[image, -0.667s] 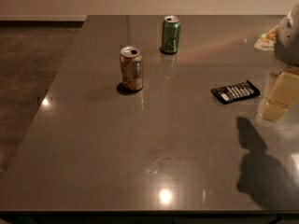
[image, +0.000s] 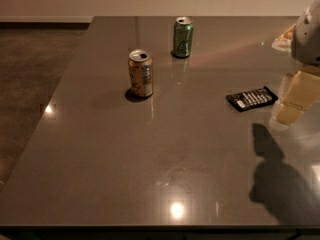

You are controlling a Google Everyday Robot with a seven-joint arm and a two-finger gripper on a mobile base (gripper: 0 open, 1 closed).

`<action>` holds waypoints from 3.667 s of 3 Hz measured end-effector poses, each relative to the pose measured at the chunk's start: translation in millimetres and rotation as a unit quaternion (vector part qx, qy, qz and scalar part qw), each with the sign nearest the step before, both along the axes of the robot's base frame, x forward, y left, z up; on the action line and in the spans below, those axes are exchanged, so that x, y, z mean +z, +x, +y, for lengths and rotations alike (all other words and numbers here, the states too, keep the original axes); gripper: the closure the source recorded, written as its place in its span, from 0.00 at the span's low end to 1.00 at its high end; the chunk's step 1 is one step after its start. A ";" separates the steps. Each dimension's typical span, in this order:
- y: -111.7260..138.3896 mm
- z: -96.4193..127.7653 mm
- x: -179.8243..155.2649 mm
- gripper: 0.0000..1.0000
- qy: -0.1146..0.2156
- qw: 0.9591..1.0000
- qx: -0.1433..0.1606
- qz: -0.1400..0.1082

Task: Knock orange can over

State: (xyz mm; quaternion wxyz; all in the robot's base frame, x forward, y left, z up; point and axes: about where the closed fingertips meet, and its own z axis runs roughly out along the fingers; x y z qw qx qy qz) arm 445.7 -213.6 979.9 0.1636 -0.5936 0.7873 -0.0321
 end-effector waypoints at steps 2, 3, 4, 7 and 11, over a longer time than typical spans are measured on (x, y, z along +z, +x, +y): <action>52.1 46.9 1.2 0.00 0.060 0.998 -0.011 -0.027; 79.5 75.2 -8.2 0.00 0.092 0.995 -0.014 -0.045; 109.9 99.3 -24.2 0.00 0.119 0.991 -0.026 -0.060; 165.8 176.7 -61.4 0.00 0.225 0.971 -0.044 -0.069; 190.1 244.3 -79.9 0.18 0.308 0.950 -0.019 -0.051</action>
Offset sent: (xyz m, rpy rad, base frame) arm 0.0902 0.0780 -0.0029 0.2020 -0.0995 -0.0449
